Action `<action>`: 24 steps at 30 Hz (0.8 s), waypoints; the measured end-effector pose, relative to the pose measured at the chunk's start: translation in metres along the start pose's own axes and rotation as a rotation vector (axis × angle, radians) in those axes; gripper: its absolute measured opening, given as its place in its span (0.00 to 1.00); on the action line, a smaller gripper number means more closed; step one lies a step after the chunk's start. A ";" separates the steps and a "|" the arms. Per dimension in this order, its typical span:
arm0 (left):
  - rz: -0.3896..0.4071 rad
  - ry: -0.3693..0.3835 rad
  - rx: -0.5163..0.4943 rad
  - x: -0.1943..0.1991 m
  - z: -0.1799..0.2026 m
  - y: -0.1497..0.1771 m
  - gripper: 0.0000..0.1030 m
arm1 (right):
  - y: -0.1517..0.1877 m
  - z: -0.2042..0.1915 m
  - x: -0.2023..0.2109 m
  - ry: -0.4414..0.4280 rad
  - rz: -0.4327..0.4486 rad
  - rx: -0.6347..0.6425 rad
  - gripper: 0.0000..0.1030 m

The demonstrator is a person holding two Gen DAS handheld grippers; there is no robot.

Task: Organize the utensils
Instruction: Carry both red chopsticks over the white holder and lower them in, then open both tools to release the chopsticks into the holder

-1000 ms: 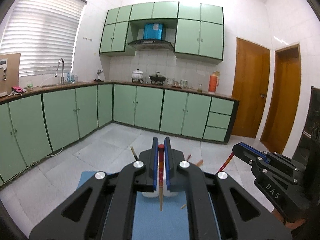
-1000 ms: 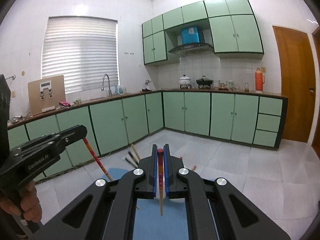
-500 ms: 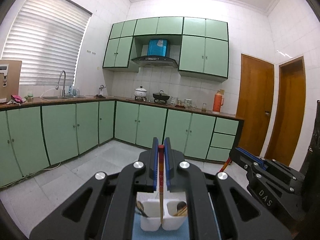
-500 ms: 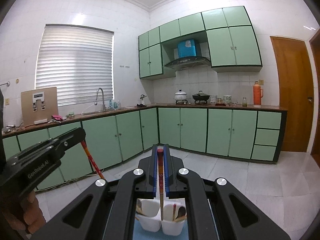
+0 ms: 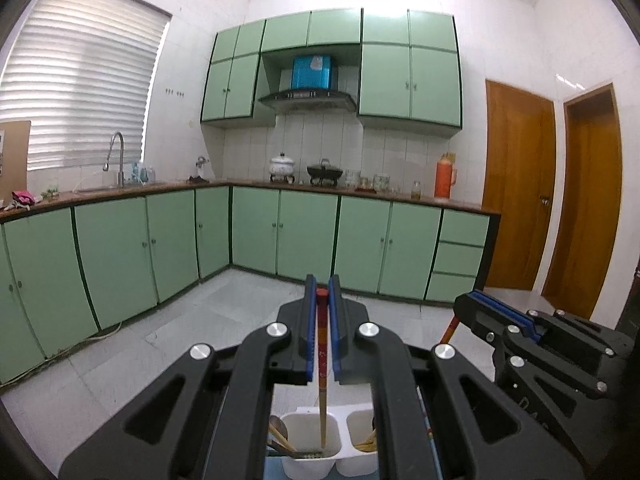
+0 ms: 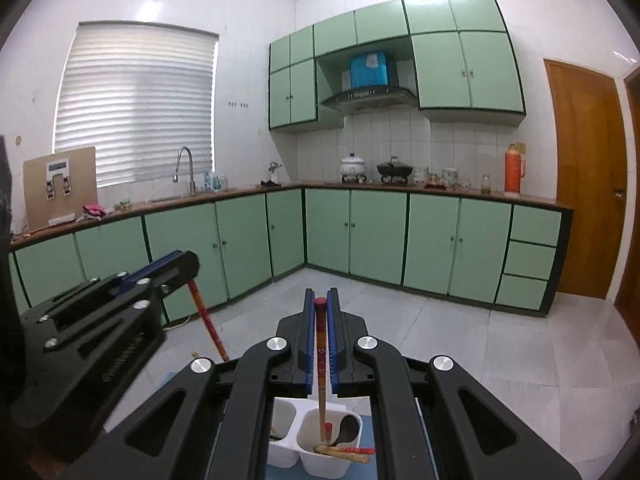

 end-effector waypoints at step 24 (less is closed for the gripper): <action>-0.212 -0.074 0.011 -0.059 -0.055 0.056 0.06 | 0.048 -0.017 -0.055 -0.063 -0.160 0.009 0.06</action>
Point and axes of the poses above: each gripper's, at about its wrist camera, not at the fingertips, and x roughly against the way its jaws point, z to its right, y to its underside, the point moved 2 cm from there along -x, roughly the way its jaws point, and after that the axes turned 15 degrees about x, right-handed, at the moved point
